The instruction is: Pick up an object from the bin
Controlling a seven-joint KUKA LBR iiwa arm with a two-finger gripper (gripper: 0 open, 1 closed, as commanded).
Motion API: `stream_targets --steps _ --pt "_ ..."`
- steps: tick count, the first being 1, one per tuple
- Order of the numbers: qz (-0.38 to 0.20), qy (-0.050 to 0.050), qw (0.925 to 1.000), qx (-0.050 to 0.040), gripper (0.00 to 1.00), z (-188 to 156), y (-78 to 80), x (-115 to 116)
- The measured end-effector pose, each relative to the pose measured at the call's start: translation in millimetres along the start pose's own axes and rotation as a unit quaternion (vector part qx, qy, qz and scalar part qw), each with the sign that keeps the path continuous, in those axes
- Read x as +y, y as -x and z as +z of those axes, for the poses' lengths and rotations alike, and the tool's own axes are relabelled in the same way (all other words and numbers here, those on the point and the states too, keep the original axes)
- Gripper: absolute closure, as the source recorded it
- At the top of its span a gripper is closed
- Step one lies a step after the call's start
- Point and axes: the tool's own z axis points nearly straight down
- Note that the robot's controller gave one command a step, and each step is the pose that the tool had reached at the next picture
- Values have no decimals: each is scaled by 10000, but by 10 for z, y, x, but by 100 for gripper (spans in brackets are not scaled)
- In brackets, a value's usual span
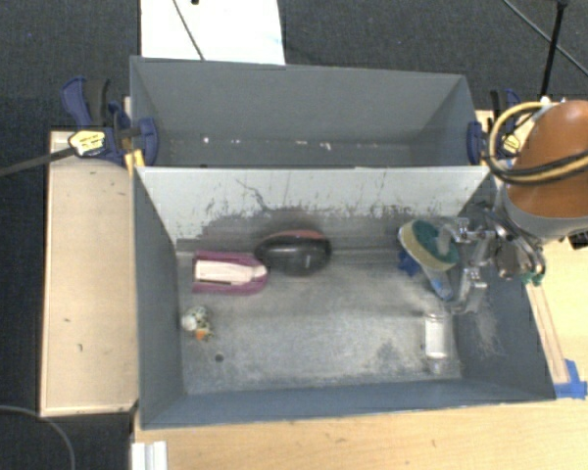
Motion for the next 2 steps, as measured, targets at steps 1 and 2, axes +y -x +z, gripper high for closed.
stream_targets --steps 1,2 --pt "992 -27 9951 -12 0 574 241 -164" --pt "973 -24 9952 -13 100 546 251 -154"
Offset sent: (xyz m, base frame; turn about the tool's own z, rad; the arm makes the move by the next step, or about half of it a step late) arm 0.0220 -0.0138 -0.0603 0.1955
